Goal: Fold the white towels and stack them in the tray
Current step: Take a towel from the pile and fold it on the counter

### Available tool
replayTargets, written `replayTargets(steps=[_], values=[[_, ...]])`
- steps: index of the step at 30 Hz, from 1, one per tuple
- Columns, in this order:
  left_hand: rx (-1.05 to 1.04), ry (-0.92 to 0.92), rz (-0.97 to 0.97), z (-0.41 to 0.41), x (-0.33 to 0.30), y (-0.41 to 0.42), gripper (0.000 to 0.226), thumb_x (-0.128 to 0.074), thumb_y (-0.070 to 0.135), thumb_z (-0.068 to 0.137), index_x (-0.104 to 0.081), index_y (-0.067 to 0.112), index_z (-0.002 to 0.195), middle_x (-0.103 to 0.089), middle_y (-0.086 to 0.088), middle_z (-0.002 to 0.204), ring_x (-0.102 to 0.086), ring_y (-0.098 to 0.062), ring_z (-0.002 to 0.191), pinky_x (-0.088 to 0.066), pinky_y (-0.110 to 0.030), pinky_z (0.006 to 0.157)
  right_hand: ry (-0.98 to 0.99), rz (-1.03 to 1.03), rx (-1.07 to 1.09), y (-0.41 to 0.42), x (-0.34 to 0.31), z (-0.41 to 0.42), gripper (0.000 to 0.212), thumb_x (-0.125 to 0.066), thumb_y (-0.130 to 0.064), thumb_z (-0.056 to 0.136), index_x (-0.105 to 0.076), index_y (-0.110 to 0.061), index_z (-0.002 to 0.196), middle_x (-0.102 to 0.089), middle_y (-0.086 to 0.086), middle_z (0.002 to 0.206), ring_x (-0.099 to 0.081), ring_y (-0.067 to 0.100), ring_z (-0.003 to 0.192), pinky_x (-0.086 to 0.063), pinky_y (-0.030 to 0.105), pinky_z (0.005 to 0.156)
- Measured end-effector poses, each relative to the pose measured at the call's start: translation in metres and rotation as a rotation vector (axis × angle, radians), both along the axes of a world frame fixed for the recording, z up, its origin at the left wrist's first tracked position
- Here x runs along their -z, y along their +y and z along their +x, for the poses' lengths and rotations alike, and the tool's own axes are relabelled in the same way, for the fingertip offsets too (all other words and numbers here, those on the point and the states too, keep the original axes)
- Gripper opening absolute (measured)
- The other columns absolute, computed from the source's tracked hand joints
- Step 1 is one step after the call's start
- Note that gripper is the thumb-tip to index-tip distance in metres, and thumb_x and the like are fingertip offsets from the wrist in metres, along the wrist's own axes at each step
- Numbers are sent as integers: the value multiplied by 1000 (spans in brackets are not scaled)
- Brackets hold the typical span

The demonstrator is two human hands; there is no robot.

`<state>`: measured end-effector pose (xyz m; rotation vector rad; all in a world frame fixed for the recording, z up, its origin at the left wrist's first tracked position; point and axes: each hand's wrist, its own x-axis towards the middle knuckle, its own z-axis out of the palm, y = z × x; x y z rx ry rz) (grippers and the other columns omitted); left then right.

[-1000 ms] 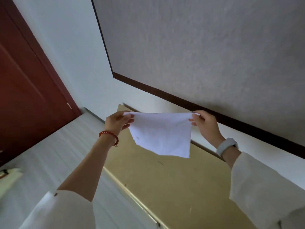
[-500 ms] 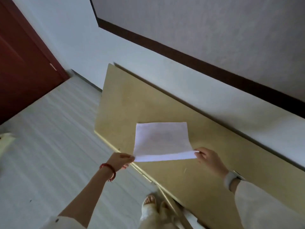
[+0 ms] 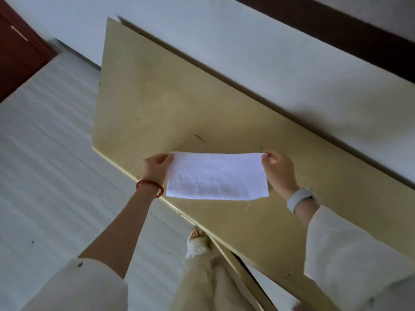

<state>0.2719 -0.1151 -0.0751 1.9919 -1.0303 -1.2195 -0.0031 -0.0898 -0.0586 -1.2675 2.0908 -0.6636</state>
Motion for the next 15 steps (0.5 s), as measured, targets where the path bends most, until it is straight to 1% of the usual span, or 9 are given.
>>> replayTargets(steps=[2,4,6,9,11,14,15], values=[[10,-37,17,-1,11,-7,11,-60,17,87,-68,11,81,-60,-4,67,-51,-20,72,-46,-34,72,4,16,36,-6,9,0,21,-47,-8,89,-65,-2,99,-67,14,91,-58,27,88,-37,25,70],[22,-68,34,0,19,-12,11,-62,21,85,-67,17,76,-62,-2,65,-53,-20,70,-47,-34,72,3,27,60,-9,17,1,22,-46,-6,88,-65,-3,100,-67,13,92,-59,27,88,-37,25,72],[24,-104,57,-1,23,-16,10,-64,23,83,-70,15,81,-66,-5,74,-56,-20,73,-49,-34,76,7,21,77,-11,22,2,22,-46,-5,88,-65,-3,99,-68,12,90,-58,24,81,-36,23,69],[26,-170,62,-4,20,-18,16,-64,27,82,-72,15,89,-67,1,81,-62,-19,83,-52,-32,82,13,12,90,-13,28,3,21,-46,-4,87,-64,-3,97,-67,10,87,-54,18,75,-35,20,67],[22,-216,61,-7,18,-17,15,-64,30,81,-71,17,88,-67,3,81,-62,-18,84,-51,-31,79,15,0,96,-14,32,3,20,-46,-3,86,-64,-2,95,-66,9,84,-53,18,74,-35,19,66],[27,-298,68,-12,12,-15,14,-61,33,84,-65,20,87,-64,4,81,-58,-16,78,-43,-25,69,17,-12,93,-14,36,1,17,-47,-3,85,-63,-3,92,-64,10,82,-52,19,72,-41,27,69],[33,-327,68,-13,10,-15,14,-60,34,84,-63,20,85,-63,4,81,-57,-16,77,-41,-25,68,31,-9,90,-15,37,0,16,-48,-3,85,-63,-3,91,-64,10,82,-52,19,72,-40,26,69]])
